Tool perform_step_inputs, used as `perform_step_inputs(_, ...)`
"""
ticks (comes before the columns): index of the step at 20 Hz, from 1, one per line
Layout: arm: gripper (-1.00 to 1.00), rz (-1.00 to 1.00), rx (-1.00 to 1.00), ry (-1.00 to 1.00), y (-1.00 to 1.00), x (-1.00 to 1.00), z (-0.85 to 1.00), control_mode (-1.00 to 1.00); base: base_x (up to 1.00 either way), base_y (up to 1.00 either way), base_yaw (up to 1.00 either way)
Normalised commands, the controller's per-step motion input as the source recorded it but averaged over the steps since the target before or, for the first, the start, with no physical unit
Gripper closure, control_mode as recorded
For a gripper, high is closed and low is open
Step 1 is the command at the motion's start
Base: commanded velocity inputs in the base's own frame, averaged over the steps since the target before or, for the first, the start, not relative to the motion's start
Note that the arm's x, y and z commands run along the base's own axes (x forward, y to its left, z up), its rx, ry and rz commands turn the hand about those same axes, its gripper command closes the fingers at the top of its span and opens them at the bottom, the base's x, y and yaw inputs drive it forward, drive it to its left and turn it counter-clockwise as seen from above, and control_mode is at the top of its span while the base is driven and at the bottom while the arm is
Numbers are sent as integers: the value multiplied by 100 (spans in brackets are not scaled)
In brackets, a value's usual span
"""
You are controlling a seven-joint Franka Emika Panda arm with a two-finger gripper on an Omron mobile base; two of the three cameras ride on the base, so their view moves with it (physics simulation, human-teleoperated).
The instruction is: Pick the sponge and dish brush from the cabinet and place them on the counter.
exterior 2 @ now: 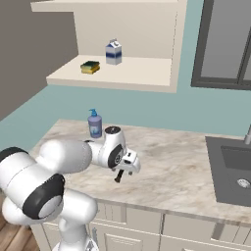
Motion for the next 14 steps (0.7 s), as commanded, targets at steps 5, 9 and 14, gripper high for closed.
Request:
perform_step_inputs(5, -100, 0, 0, -10, 0, -58, 40, -100, 0, 0, 0)
perform_step_inputs(9, -100, 0, 0, -11, 6, -44, 54, -100, 0, 0, 0)
perform_step_inputs(14, -100, 0, -1, -3, 6, -22, 71, -100, 0, 0, 0)
